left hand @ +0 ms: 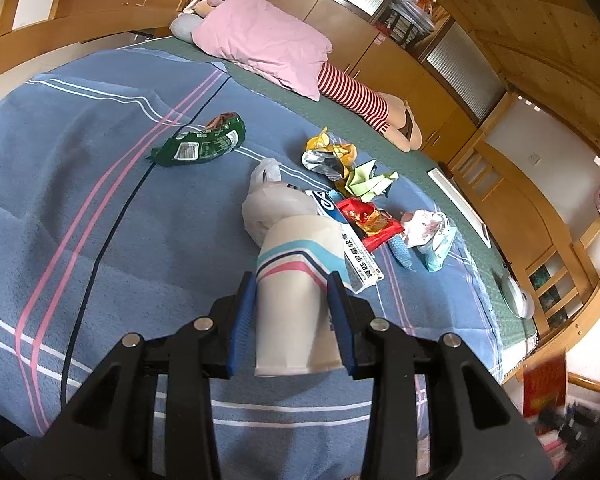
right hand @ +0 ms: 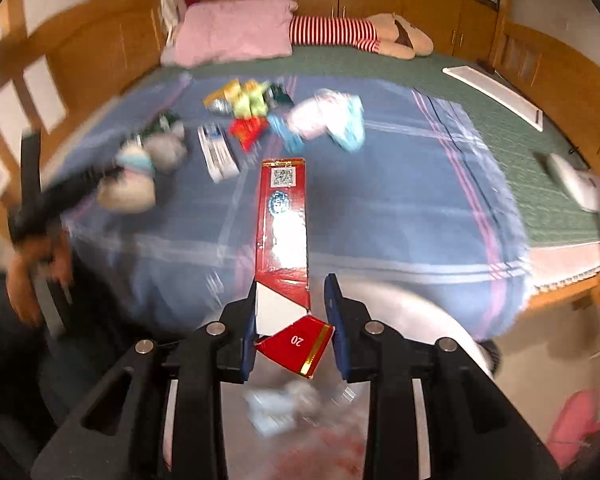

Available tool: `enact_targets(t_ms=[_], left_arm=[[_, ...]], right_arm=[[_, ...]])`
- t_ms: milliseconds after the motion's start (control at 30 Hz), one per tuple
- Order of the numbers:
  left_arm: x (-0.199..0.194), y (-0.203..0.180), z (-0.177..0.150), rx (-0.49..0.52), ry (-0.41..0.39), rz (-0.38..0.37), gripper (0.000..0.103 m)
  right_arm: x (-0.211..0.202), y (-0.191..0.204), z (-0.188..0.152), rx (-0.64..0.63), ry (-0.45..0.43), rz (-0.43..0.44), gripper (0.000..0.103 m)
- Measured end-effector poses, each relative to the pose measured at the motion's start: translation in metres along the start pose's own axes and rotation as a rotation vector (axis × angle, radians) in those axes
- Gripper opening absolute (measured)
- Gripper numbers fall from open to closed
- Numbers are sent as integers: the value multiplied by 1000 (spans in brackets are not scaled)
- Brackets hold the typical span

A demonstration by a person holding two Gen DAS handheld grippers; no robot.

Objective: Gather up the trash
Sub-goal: 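Carry the red box and paper cup to the wastebasket and release both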

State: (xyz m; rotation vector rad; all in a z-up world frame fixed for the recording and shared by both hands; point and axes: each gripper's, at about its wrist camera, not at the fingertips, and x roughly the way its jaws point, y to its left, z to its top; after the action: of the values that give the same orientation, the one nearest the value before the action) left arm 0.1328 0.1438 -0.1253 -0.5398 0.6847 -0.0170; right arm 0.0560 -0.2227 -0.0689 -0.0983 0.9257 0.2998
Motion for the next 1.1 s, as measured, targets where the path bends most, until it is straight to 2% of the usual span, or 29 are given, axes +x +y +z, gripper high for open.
enact_targets(t_ms=[100,167,200,233,367,500,667,767,867,900,933,967,1000,1100], left_arm=[[-2,-3,-1,10,-1,0,37],[-3,-4,-3,13,1,-5,37],[-3,-5,-4,15,3,-6,37],[-4,-6,-4,17,3,-7,37],[-9,-7,-9,1,5,-14,37],[-24,-25,-26,-30,13,-126,37],[-35,-103,-65,179,119,-322,37],[-30,-149,-100,336,256,-459,37],[-24,-186,-142,547,378,-526,38],[-23,-194,-154,606,398,-526,42],[-23,-200,-163,655,408,-522,56],[-22,-203,-168,685,409,-515,64],[-23,-204,-172,692,403,-508,77],[-23,-195,-161,653,369,-492,86]], right_arm=[[9,-13,-33,-4,112,30,35],[16,-18,-45,12,148,28,51],[17,-19,-47,22,145,16,68],[16,-21,-46,46,113,5,76],[1,-35,-31,170,-4,53,81],[-13,-53,-20,308,-123,47,81],[-33,-84,-19,490,-233,57,81],[-44,-99,-20,560,-272,31,81],[-46,-105,-22,589,-275,36,82],[-44,-105,-22,593,-270,38,82],[-42,-104,-23,595,-263,43,82],[-40,-102,-24,594,-254,49,82],[-36,-102,-25,591,-243,56,82],[-28,-96,-26,581,-219,69,82]])
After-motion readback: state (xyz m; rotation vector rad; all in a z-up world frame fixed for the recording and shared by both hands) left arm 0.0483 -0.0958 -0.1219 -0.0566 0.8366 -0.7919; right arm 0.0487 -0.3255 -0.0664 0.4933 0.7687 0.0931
